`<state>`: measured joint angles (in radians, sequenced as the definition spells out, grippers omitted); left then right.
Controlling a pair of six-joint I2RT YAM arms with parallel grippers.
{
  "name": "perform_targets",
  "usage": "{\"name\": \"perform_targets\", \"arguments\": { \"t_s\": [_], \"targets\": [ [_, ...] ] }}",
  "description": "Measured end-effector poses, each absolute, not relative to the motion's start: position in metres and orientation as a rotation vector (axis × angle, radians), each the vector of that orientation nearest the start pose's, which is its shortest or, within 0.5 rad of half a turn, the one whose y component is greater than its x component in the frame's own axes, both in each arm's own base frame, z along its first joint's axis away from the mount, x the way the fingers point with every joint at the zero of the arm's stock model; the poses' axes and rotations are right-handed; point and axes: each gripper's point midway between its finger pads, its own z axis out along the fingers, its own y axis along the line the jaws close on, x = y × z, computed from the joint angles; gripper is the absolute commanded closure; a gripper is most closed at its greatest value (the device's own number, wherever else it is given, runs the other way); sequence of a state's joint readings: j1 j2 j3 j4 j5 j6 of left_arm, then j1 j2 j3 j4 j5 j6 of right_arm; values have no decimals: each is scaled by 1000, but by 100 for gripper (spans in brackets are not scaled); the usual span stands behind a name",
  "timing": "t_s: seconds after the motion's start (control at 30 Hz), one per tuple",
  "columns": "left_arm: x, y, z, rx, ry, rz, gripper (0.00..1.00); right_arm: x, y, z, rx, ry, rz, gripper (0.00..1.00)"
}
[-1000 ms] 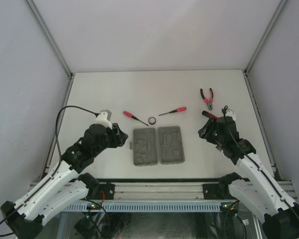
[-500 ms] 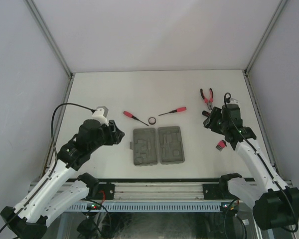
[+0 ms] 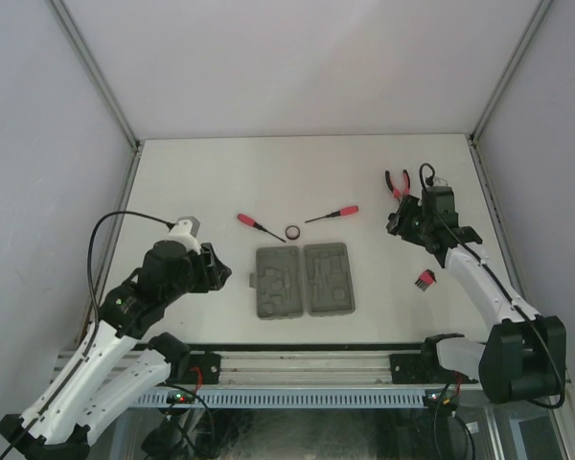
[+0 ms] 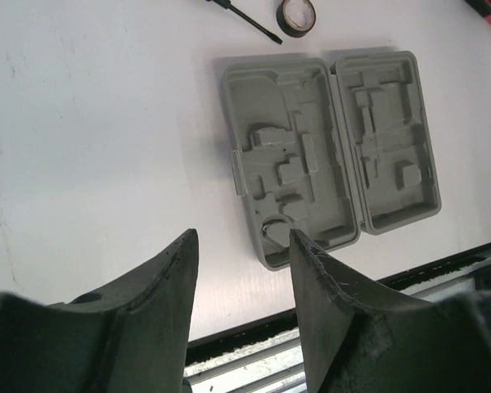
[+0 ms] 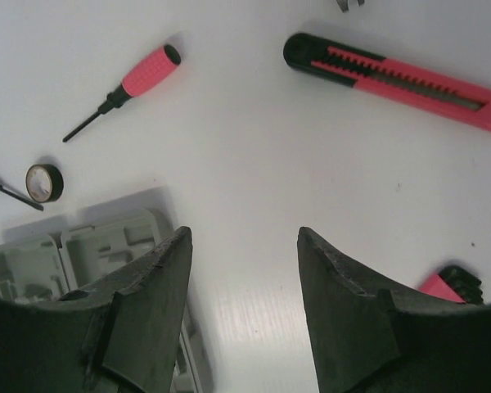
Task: Sort the tools into containers
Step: Pick up the pliers at the center of the board.
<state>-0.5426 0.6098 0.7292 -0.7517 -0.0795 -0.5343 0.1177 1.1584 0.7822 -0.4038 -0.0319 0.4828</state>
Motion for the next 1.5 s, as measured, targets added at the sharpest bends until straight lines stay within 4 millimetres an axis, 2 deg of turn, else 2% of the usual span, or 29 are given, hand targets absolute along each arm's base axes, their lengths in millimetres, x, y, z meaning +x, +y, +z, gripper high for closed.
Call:
{"name": "perform_targets", "arguments": {
  "t_s": [0.17,0.3,0.53,0.77,1.03,1.3,1.5],
  "targets": [
    [182,-117,179,-44,2235,-511,46,332,64,125,402,2329,326,46],
    [186,-115,173,-45,2261,-471,46,347,65,127,393,2314,334,46],
    [191,-111,161,-30,2304,-397,46,360,62,120,401,2333,350,46],
    [189,-111,165,-25,2285,-416,45,394,53,114,427,2343,331,45],
    [178,-108,177,-19,2261,-440,45,437,40,100,457,2352,277,35],
    [179,-109,173,-18,2281,-432,44,488,28,87,381,2391,161,23],
    [188,-111,180,-39,2246,-464,44,501,15,86,281,2423,52,20]
  ]
}}
